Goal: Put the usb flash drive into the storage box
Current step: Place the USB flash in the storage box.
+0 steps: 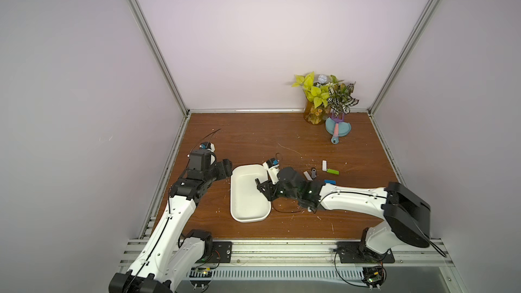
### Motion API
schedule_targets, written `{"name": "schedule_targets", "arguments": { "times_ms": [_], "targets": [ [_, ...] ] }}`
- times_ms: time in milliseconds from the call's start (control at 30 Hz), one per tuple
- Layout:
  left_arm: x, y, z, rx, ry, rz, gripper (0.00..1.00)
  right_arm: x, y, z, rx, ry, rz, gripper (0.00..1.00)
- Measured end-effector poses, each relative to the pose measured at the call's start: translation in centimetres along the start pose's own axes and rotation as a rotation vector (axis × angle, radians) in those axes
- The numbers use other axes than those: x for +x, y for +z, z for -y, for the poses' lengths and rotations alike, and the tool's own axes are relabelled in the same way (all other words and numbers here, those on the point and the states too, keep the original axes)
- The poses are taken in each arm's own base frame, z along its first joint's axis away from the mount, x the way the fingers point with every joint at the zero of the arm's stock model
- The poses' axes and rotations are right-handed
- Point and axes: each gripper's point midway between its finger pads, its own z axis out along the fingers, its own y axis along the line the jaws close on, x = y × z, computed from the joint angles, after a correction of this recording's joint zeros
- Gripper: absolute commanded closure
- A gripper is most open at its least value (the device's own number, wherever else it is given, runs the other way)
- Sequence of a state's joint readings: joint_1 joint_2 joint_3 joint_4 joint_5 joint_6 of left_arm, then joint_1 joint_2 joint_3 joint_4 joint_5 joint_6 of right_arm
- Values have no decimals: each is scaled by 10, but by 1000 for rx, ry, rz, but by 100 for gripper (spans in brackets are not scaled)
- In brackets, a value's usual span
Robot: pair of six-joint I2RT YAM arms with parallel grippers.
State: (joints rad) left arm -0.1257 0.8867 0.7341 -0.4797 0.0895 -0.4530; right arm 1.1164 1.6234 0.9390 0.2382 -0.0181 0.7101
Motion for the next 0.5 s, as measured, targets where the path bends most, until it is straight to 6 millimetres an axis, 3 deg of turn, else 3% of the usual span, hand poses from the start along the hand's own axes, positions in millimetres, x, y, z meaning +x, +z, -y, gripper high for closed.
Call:
{"name": "schedule_targets", "arguments": {
  "times_ms": [100,200,500],
  "targets": [
    [-8,-7,-14,-57,-26,45,9,0,39,-21,30,24,-25,89],
    [-15,-14,-25,-102,-48,85,7,-4,71,-24,89,53,-21,89],
    [-17,-15,-32,-134,-57,94,6,5,109,26,291,123,-37,86]
  ]
}}
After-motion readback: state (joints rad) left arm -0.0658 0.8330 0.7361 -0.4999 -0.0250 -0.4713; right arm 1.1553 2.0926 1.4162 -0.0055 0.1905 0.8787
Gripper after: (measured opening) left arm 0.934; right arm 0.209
